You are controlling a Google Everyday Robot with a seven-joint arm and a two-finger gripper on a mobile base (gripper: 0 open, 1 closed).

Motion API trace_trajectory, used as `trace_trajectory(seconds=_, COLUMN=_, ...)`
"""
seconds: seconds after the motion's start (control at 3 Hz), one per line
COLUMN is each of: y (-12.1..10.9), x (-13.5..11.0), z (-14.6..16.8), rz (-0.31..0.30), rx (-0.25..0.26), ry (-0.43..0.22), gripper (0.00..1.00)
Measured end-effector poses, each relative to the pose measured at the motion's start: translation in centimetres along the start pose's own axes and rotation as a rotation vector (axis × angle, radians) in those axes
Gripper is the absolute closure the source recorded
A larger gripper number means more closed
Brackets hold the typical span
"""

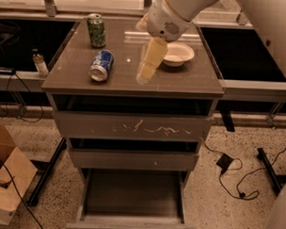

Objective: Place pepsi can into bottom drawer

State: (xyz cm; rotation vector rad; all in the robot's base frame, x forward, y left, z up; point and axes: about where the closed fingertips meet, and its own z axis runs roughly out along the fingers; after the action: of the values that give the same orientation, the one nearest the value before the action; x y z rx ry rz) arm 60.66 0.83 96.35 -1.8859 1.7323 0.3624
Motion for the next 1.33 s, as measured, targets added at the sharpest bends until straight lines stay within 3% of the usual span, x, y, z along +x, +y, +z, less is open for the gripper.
trace_trajectory(seconds=0.33, y=0.4, x=0.2, z=1.7, rz=0.007, rx=-0.009, ry=-0.041, gripper=0.00)
trace_trajectory(seconds=0.67, y=-0.2, x=-0.2, z=4.2, rz=-0.001, rx=0.003, ry=-0.155, gripper=0.00)
trace_trajectory(seconds=1.33, y=-4.5, x=-2.2, z=8.3, rz=-0.009, rx=0.067, ry=-0.334, gripper=0.00)
